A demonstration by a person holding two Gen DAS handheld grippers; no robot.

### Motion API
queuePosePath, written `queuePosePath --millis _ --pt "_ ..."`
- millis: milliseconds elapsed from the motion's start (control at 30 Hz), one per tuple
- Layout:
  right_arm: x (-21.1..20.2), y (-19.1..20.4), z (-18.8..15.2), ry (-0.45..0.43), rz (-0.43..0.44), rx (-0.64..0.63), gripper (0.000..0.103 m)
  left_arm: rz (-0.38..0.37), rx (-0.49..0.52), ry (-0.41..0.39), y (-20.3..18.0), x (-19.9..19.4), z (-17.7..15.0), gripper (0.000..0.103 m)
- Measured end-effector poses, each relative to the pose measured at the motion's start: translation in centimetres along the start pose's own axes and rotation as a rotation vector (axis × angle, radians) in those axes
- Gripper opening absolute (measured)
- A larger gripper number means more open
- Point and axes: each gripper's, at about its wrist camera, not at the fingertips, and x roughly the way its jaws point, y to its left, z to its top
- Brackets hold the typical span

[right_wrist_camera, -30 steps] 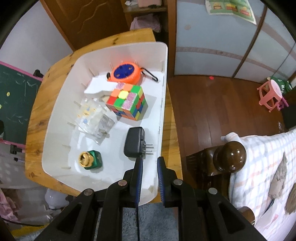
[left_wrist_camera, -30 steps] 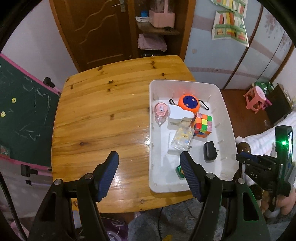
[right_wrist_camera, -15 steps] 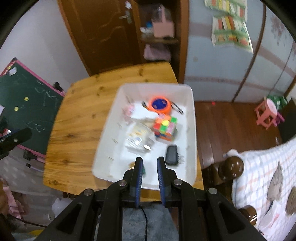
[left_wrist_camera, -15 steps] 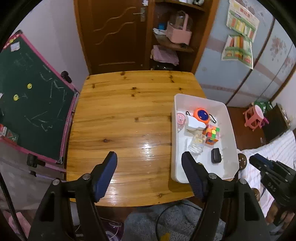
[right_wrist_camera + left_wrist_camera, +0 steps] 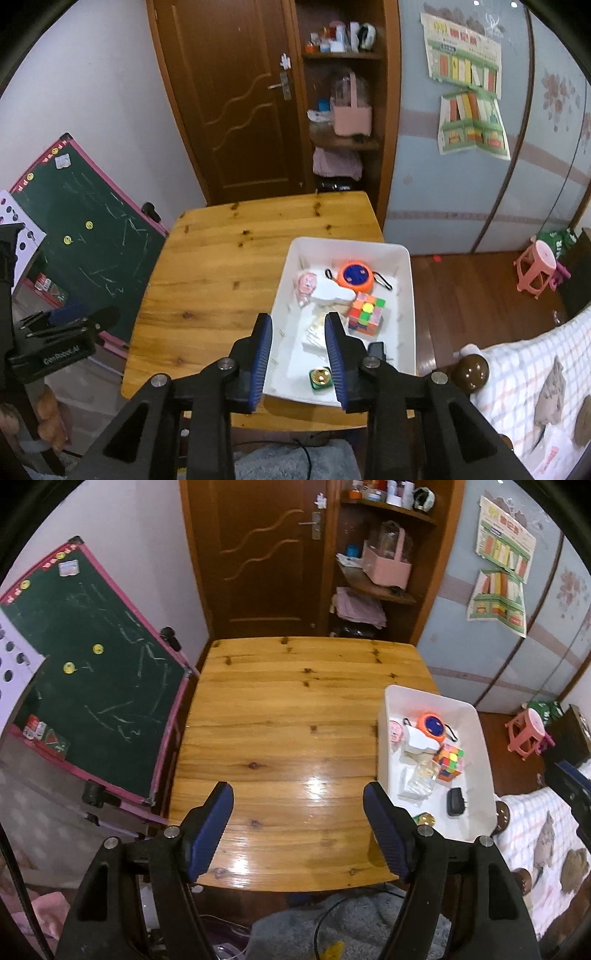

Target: Organize rigid objects

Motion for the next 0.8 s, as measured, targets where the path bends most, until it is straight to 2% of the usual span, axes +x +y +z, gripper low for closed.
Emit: queuePosePath --millis 300,800 --pt "1.6 2.0 -0.9 0.072 0.041 -0.02 0.03 0.04 -0.046 0.003 1.1 0.2 -0.2 0.076" --pt "1.5 2.3 -0.5 0.064 0.044 -0.046 0.03 0.073 -0.066 -0.002 1.4 0.1 -0.6 0.076"
